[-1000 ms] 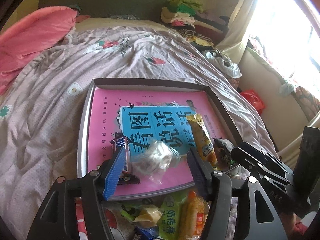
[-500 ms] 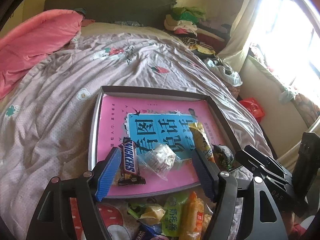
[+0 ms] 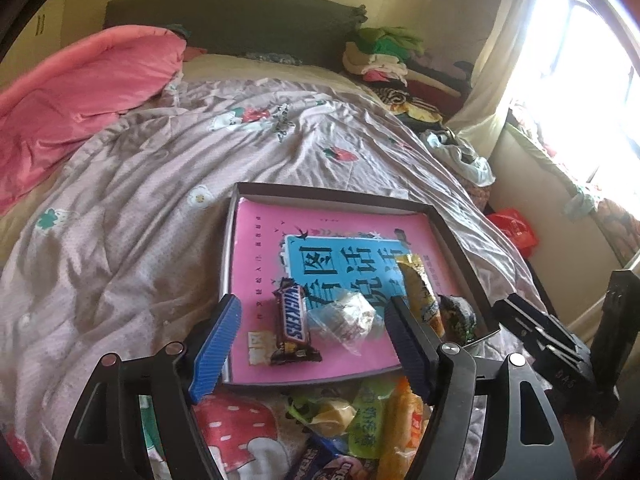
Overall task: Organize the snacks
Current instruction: 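Pull both tools back from the box toward the remaining snacks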
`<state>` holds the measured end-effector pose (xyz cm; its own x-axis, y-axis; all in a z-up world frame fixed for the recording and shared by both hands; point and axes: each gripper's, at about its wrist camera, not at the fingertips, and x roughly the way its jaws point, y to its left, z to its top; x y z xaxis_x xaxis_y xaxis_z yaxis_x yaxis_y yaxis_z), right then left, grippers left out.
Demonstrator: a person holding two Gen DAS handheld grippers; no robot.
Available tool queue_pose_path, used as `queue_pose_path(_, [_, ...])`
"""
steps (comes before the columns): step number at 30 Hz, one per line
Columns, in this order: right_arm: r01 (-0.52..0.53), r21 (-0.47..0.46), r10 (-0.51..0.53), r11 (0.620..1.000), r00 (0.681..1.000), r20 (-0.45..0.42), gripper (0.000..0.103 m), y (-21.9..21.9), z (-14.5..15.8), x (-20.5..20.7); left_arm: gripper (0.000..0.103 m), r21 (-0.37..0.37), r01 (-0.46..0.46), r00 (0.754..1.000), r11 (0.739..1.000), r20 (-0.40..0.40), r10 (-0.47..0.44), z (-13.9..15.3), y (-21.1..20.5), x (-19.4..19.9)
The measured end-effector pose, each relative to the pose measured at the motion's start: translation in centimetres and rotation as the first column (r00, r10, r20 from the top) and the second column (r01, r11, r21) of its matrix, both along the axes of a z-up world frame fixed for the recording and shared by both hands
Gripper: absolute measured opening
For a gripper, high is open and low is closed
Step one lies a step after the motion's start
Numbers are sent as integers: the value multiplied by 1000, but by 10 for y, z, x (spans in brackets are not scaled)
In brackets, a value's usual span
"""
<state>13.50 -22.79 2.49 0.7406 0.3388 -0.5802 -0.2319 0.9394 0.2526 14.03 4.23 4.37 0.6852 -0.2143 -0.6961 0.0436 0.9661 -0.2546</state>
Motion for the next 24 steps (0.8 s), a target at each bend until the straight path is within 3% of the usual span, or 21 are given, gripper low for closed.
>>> queue_pose_path(24, [9,-6,-8,1000,999,34,70,1,15,-12,76,16,-29,1000,999,0,29,1,16,-20])
